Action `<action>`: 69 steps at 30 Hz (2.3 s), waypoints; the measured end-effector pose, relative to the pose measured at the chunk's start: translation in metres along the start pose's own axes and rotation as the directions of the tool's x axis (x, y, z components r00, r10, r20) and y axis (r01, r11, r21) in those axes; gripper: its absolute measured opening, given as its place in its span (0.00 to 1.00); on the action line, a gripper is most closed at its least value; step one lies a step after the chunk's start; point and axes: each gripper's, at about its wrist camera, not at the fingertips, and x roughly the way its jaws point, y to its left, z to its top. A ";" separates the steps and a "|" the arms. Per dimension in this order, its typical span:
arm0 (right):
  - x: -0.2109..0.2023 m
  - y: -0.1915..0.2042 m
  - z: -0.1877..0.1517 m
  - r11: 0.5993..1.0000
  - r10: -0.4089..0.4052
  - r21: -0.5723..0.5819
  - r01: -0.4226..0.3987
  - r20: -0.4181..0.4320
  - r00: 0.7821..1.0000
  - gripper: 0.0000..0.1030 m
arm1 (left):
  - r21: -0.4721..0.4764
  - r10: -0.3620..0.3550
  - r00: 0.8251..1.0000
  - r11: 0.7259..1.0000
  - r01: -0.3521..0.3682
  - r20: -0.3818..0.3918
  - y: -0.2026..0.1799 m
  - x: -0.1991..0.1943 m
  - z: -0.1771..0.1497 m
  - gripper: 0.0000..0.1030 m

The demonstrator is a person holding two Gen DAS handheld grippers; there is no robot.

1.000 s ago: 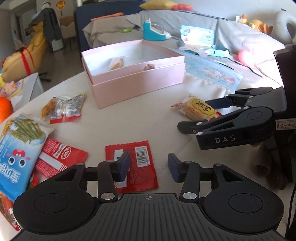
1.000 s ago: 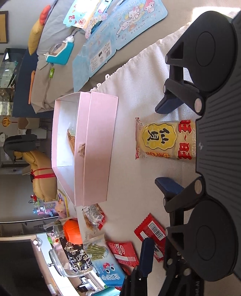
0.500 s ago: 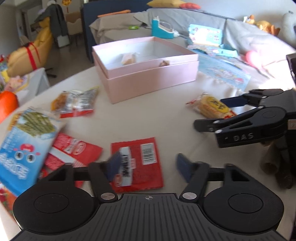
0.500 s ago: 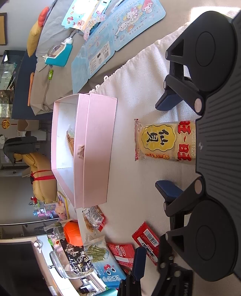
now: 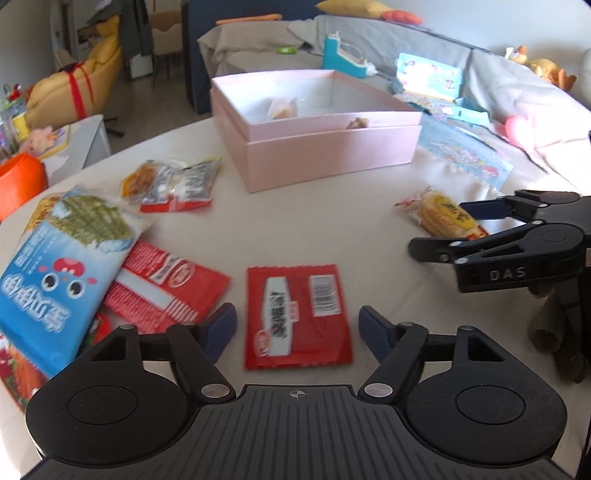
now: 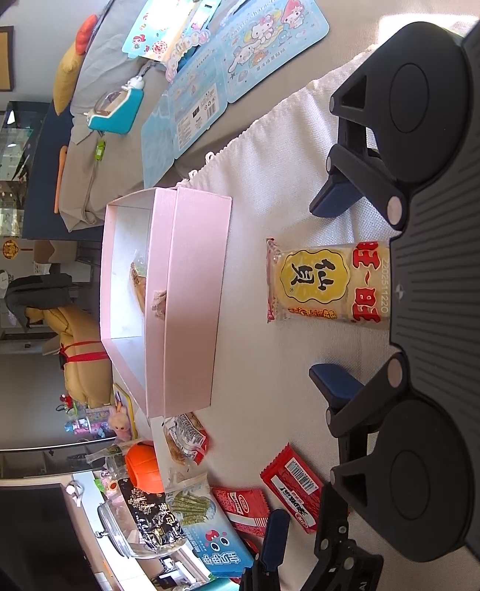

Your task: Organize snacks

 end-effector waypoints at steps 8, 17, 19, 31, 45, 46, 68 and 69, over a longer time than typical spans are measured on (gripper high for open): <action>-0.010 -0.006 -0.001 1.000 -0.012 0.025 0.012 0.024 1.000 0.34 | 0.037 -0.067 0.997 0.997 0.066 0.028 -0.014 -0.007 -0.001 0.62; -0.060 -0.030 0.085 0.995 0.078 0.050 -0.090 0.209 0.975 0.33 | -0.086 -0.111 0.923 0.984 0.153 0.369 0.021 -0.044 0.106 0.64; -0.063 -0.032 0.125 0.996 0.064 0.042 -0.079 0.274 0.960 0.38 | -0.146 -0.162 0.899 0.960 0.239 0.407 0.037 -0.027 0.147 0.64; -0.005 -0.035 0.149 0.998 -0.011 0.066 -0.001 0.180 0.984 0.78 | -0.289 -0.043 0.934 0.945 0.153 0.355 0.094 0.024 0.140 0.61; 0.021 0.030 0.076 0.989 0.141 -0.038 -0.141 0.003 0.990 0.78 | -0.332 0.084 0.994 0.941 -0.057 0.066 0.157 0.085 0.112 0.52; 0.019 0.033 0.072 0.990 0.134 -0.052 -0.133 0.005 0.991 0.78 | -0.282 0.091 0.994 0.957 -0.070 0.063 0.147 0.085 0.110 0.51; 0.033 0.086 0.064 0.962 0.260 -0.075 -0.264 -0.059 0.964 0.78 | -0.422 0.051 0.963 0.904 0.068 0.263 0.125 -0.044 0.015 0.41; 0.035 0.091 0.064 0.962 0.258 -0.079 -0.262 -0.057 0.964 0.78 | -0.427 0.079 0.965 0.904 0.037 0.252 0.126 -0.047 0.013 0.41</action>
